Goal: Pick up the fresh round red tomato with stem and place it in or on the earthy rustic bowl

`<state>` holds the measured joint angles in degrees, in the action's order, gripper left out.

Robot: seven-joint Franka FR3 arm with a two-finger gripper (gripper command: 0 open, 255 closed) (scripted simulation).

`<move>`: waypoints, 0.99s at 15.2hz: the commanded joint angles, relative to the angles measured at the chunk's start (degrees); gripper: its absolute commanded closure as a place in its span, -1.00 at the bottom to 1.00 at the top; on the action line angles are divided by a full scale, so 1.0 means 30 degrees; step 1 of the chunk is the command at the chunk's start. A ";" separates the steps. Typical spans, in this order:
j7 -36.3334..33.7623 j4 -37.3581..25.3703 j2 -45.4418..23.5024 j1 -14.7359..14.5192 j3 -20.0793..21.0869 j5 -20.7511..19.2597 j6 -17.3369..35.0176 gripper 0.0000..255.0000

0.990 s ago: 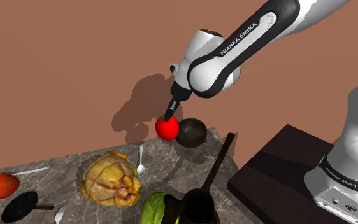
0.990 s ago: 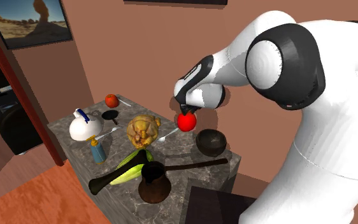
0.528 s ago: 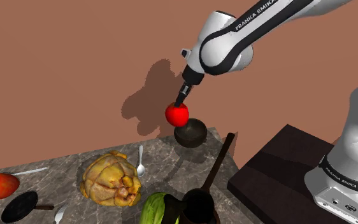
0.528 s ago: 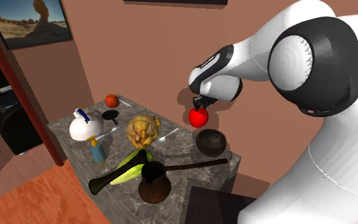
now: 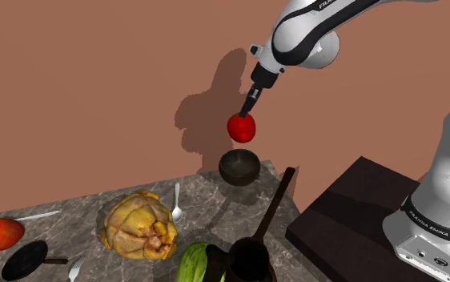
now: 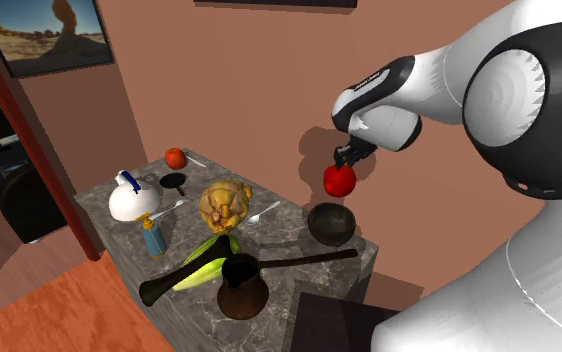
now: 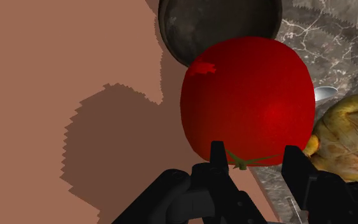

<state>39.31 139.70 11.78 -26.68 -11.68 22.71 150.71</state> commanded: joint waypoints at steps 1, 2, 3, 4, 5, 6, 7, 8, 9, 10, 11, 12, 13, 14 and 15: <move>0.0441 0.0196 -0.0203 -0.0094 -0.0137 0.0351 0.0334 1.00; 0.0660 0.0296 -0.0365 -0.0175 -0.0184 0.0580 0.0575 1.00; 0.0890 0.0391 -0.0532 -0.0257 -0.0233 0.0824 0.0814 1.00; 0.1131 0.0479 -0.0704 -0.0344 -0.0282 0.1082 0.1051 1.00; 0.1385 0.0561 -0.0882 -0.0435 -0.0334 0.1355 0.1285 1.00; 0.1652 0.0637 -0.1064 -0.0528 -0.0385 0.1645 0.1515 1.00; 0.1933 0.0706 -0.1252 -0.0623 -0.0435 0.1953 0.1742 1.00; 0.2229 0.0768 -0.1445 -0.0720 -0.0486 0.2280 0.1966 1.00; 0.2541 0.0823 -0.1643 -0.0820 -0.0536 0.2626 0.2185 1.00; 0.2870 0.0870 -0.1847 -0.0921 -0.0584 0.2993 0.2399 1.00; 0.3217 0.0910 -0.2056 -0.1018 -0.0627 0.3382 0.2607 1.00; 0.3581 0.0941 -0.2270 -0.1118 -0.0668 0.3792 0.2810 1.00; 0.3963 0.0964 -0.2489 -0.1214 -0.0703 0.4226 0.3006 1.00; 0.4365 0.0978 -0.2714 -0.1309 -0.0735 0.4681 0.3196 1.00; 0.4786 0.0984 -0.2943 -0.1394 -0.0755 0.5161 0.3378 1.00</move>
<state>52.02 142.87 3.98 -30.56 -13.75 36.39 160.24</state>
